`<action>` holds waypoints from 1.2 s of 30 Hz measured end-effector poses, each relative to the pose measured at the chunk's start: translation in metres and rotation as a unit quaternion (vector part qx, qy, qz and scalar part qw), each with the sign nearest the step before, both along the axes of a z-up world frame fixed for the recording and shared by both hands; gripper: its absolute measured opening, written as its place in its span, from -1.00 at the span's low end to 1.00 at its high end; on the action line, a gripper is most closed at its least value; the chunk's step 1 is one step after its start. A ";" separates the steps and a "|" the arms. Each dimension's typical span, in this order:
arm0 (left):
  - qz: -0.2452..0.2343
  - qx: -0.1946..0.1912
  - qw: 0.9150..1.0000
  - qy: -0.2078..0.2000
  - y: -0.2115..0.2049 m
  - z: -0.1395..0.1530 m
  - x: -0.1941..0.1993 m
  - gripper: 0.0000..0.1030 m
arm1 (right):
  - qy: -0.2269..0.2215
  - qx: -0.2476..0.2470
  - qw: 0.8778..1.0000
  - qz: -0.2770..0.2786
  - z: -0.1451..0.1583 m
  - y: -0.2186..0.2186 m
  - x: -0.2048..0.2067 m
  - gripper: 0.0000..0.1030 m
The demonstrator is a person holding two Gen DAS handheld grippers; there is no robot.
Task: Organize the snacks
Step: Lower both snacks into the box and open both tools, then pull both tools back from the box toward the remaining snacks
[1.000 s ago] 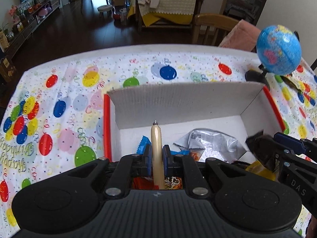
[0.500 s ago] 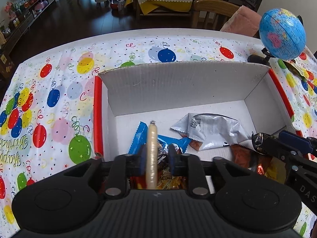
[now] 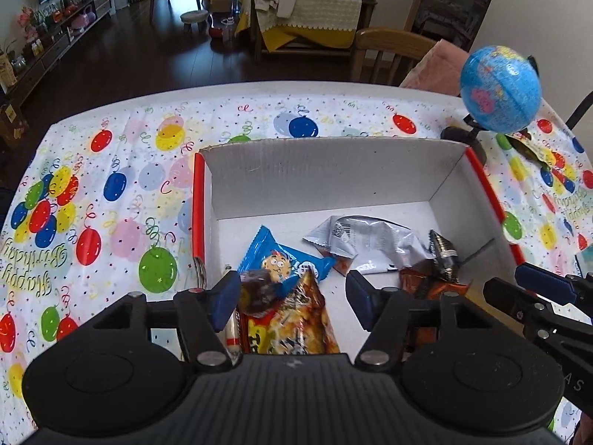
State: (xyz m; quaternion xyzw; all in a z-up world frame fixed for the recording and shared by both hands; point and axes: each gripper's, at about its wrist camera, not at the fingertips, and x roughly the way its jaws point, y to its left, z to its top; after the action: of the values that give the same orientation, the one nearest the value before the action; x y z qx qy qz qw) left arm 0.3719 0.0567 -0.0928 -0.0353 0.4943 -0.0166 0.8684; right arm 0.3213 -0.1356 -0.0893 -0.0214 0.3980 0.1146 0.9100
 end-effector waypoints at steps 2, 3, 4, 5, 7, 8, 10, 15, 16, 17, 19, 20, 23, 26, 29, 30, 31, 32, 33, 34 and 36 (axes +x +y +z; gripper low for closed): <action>-0.002 0.004 1.000 -0.005 -0.003 0.005 -0.008 0.25 | -0.005 0.002 1.000 0.000 0.004 -0.003 -0.006 -0.20; -0.003 0.005 1.000 -0.009 -0.004 0.009 -0.012 0.25 | -0.008 0.003 1.000 0.000 0.007 -0.004 -0.011 -0.20; -0.004 0.005 1.000 -0.013 -0.006 0.012 -0.017 0.26 | -0.010 0.004 1.000 0.000 0.010 -0.005 -0.015 -0.17; -0.006 0.003 1.000 -0.018 -0.007 0.015 -0.021 0.26 | -0.012 0.006 1.000 0.001 0.012 -0.007 -0.019 -0.15; -0.008 0.000 1.000 -0.025 -0.009 0.022 -0.031 0.31 | -0.018 0.009 1.000 0.003 0.017 -0.009 -0.027 -0.09; -0.008 -0.002 1.000 -0.030 -0.010 0.025 -0.036 0.35 | -0.022 0.010 1.000 0.004 0.020 -0.011 -0.031 -0.06; -0.009 -0.004 0.999 -0.037 -0.012 0.031 -0.046 0.37 | -0.028 0.012 1.000 0.006 0.025 -0.014 -0.041 0.00; -0.012 -0.005 0.999 -0.051 -0.020 0.044 -0.072 0.50 | -0.043 0.018 0.999 0.003 0.035 -0.022 -0.064 0.12; -0.012 -0.007 0.998 -0.055 -0.021 0.046 -0.077 0.50 | -0.045 0.019 0.999 0.003 0.037 -0.023 -0.069 0.14; -0.011 -0.008 0.998 -0.057 -0.022 0.049 -0.082 0.50 | -0.047 0.021 0.999 0.004 0.039 -0.025 -0.074 0.20; -0.010 -0.012 0.998 -0.063 -0.024 0.054 -0.093 0.51 | -0.055 0.026 0.998 0.007 0.042 -0.030 -0.085 0.30; -0.009 -0.014 0.998 -0.066 -0.025 0.056 -0.098 0.53 | -0.058 0.030 0.998 0.010 0.044 -0.032 -0.091 0.34; -0.007 -0.016 0.997 -0.077 -0.028 0.062 -0.116 0.62 | -0.067 0.035 0.997 0.015 0.049 -0.037 -0.108 0.46; -0.009 -0.022 0.996 -0.089 -0.030 0.067 -0.135 0.62 | -0.078 0.042 0.996 0.016 0.053 -0.042 -0.127 0.60; -0.009 -0.021 0.995 -0.097 -0.034 0.069 -0.154 0.68 | -0.084 0.046 0.995 0.019 0.053 -0.046 -0.143 0.64; -0.011 -0.022 0.995 -0.098 -0.035 0.069 -0.160 0.72 | -0.083 0.047 0.995 0.021 0.053 -0.047 -0.148 0.64; -0.011 -0.024 0.995 -0.098 -0.036 0.069 -0.166 0.73 | -0.082 0.049 0.995 0.022 0.052 -0.048 -0.153 0.65; -0.010 -0.026 0.995 -0.098 -0.036 0.068 -0.171 0.78 | -0.080 0.052 0.995 0.023 0.050 -0.050 -0.158 0.65; -0.008 -0.028 0.995 -0.098 -0.036 0.067 -0.176 0.85 | -0.078 0.054 0.995 0.023 0.048 -0.051 -0.162 0.65; -0.007 -0.030 0.995 -0.097 -0.036 0.065 -0.181 0.90 | -0.077 0.056 0.995 0.023 0.047 -0.051 -0.167 0.66; -0.002 -0.033 0.995 -0.096 -0.035 0.061 -0.190 0.98 | -0.074 0.061 0.995 0.020 0.043 -0.054 -0.176 0.69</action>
State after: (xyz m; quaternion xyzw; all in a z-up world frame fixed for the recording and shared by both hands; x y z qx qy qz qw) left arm 0.1816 0.0216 -0.0319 -0.0607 0.4077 -0.0379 0.9103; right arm 0.1456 -0.1892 -0.0461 0.0174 0.3217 0.1549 0.9339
